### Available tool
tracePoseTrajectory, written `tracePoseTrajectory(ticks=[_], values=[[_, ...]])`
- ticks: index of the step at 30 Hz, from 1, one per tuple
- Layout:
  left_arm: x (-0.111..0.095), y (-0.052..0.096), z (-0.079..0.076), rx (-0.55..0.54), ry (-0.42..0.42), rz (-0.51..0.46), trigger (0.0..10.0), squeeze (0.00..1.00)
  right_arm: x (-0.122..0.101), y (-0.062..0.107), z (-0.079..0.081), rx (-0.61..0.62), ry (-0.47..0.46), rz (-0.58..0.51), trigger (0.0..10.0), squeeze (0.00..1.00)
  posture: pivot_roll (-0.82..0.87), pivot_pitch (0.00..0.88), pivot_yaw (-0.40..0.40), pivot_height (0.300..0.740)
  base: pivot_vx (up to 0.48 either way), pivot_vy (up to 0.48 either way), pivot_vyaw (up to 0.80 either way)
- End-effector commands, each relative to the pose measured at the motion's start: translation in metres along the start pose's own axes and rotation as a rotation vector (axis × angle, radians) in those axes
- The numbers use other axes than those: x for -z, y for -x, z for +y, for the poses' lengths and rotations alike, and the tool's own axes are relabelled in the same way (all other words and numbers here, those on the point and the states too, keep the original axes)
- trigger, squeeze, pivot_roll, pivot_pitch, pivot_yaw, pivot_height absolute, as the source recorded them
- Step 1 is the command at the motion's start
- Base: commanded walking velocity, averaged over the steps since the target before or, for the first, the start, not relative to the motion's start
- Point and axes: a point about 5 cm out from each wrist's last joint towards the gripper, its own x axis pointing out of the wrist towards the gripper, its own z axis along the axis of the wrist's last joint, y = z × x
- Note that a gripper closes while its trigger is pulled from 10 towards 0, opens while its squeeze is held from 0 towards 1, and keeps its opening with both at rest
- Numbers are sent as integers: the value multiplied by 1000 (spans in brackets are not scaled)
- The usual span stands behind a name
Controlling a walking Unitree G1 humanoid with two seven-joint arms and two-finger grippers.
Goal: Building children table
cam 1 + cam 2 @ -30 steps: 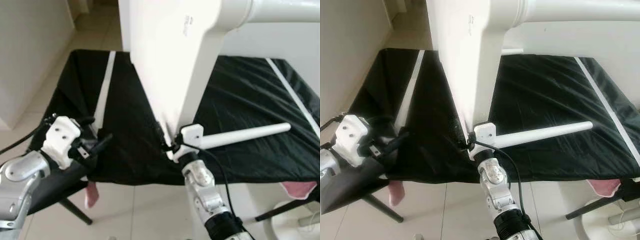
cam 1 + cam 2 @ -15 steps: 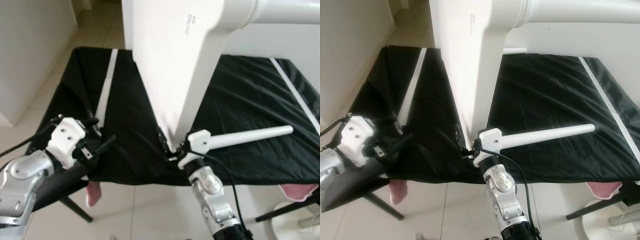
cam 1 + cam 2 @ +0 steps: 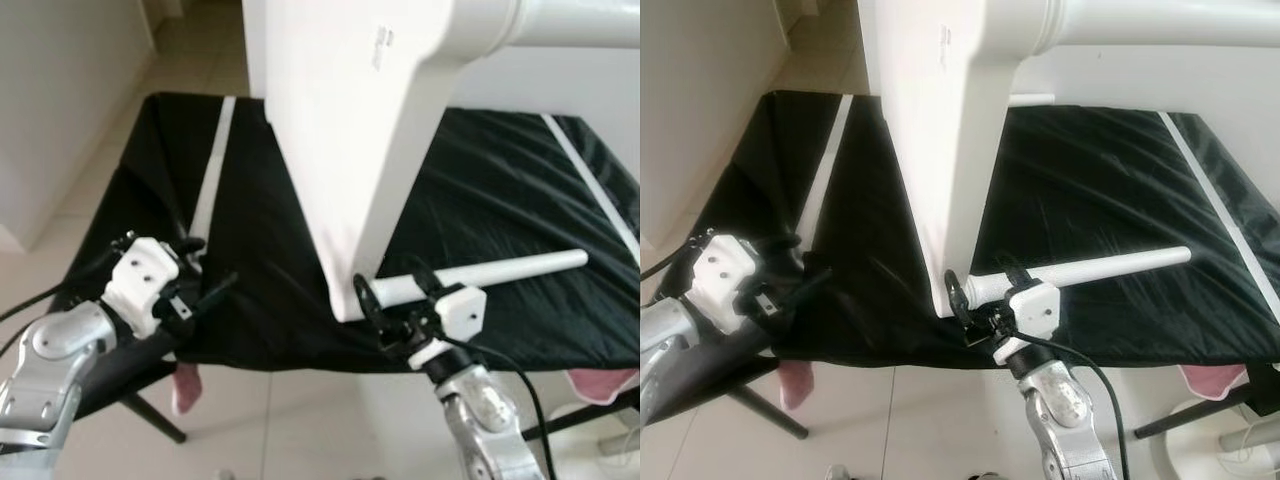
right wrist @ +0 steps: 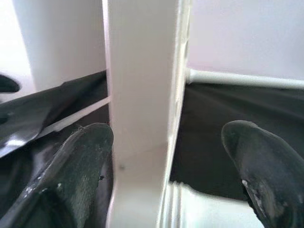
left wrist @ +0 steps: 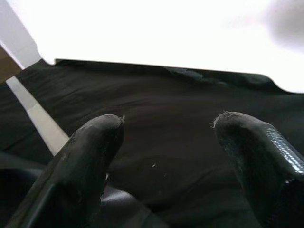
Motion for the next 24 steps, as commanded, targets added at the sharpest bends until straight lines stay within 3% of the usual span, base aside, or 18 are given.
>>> tracePoseTrajectory(ticks=[1,5,11,20,24], values=[[2,0,1,8,-18,11,10000,0,-2,8,-2,-17,-14,35,10000,0,45,132,-28,740,0,0,0],[2,-2,3,8,-27,7,10000,0,-3,26,-8,-141,17,129,10000,0,39,125,-24,740,0,0,0],[3,-2,5,-5,-29,10,10000,0,-4,31,-23,-156,40,178,10000,0,43,118,-27,740,0,0,0],[5,2,11,-36,-37,14,10000,0,-12,40,-55,-83,118,224,10000,0,29,104,-34,740,0,0,0],[7,1,13,-52,-50,23,10000,0,-14,40,-68,-29,94,235,10000,0,29,100,-34,740,0,0,0]])
